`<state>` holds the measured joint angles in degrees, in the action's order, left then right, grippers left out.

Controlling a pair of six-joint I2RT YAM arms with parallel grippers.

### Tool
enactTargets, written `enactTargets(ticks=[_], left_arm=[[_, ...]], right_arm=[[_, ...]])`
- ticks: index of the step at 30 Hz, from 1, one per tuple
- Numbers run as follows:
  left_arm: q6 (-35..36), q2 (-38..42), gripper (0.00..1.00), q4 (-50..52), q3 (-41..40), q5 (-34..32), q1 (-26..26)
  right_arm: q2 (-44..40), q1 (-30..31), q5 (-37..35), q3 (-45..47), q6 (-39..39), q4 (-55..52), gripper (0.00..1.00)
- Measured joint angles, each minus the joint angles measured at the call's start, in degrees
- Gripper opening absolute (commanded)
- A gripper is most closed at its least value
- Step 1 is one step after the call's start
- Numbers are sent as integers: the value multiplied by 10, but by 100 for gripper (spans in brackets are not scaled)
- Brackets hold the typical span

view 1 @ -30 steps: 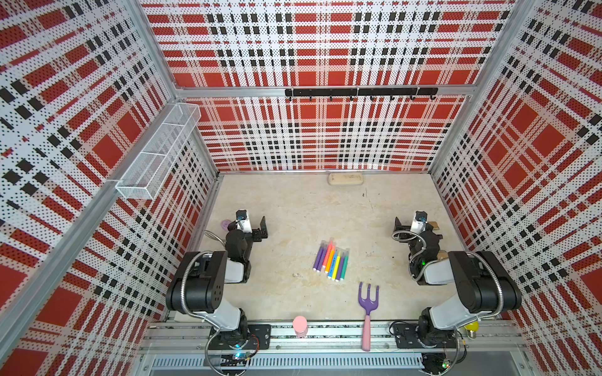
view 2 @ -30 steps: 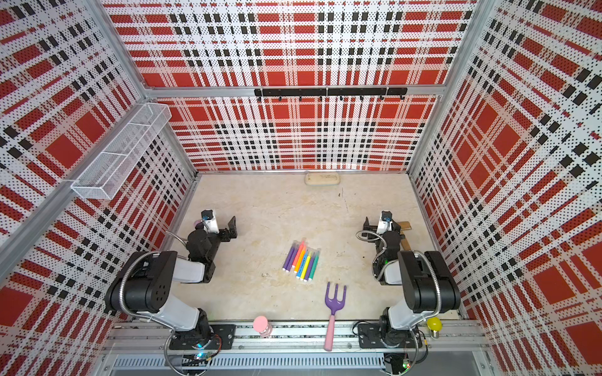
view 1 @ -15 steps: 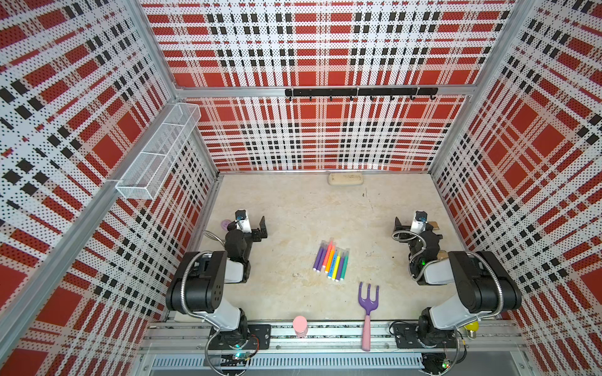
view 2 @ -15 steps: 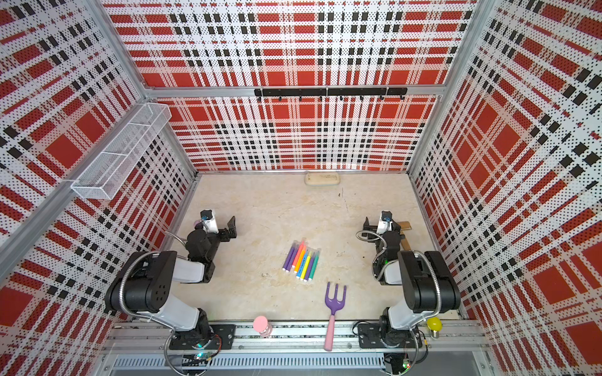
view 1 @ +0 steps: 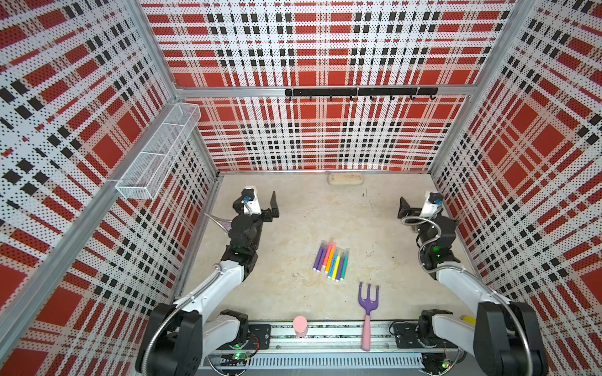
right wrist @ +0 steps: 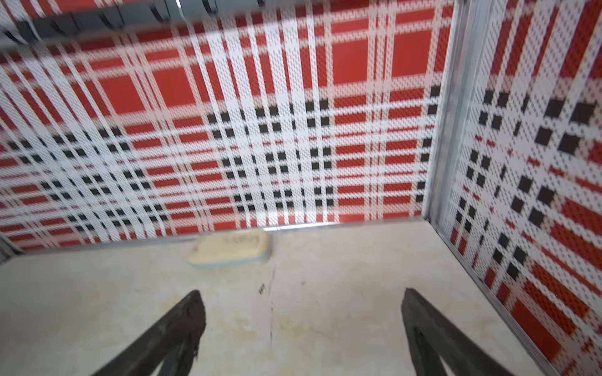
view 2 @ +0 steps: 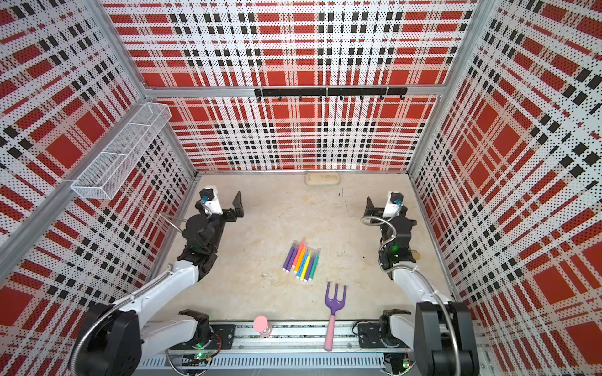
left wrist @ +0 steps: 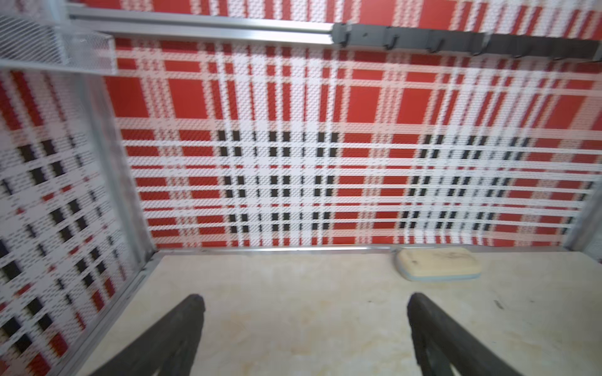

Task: Remove pen caps from pens
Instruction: Pick up the pen from the center of the table.

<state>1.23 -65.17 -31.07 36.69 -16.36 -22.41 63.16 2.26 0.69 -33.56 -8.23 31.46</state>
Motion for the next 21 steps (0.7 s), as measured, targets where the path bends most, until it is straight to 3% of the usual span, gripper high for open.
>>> enactTargets(ticks=[4,6,14,21], left_arm=[[0,-39,98,118,55,-65,-122],[-24,-72,92,188,76,-52,-144],[-123,-148,76,377,131,120,-106],[-145,-212,70,455,194,230,-123]], right_arm=[[-8,54,12,-82,-24,-123,100],[4,80,19,-112,-32,-178,100],[38,119,52,-124,-55,-290,99],[44,119,96,-116,-63,-298,100]])
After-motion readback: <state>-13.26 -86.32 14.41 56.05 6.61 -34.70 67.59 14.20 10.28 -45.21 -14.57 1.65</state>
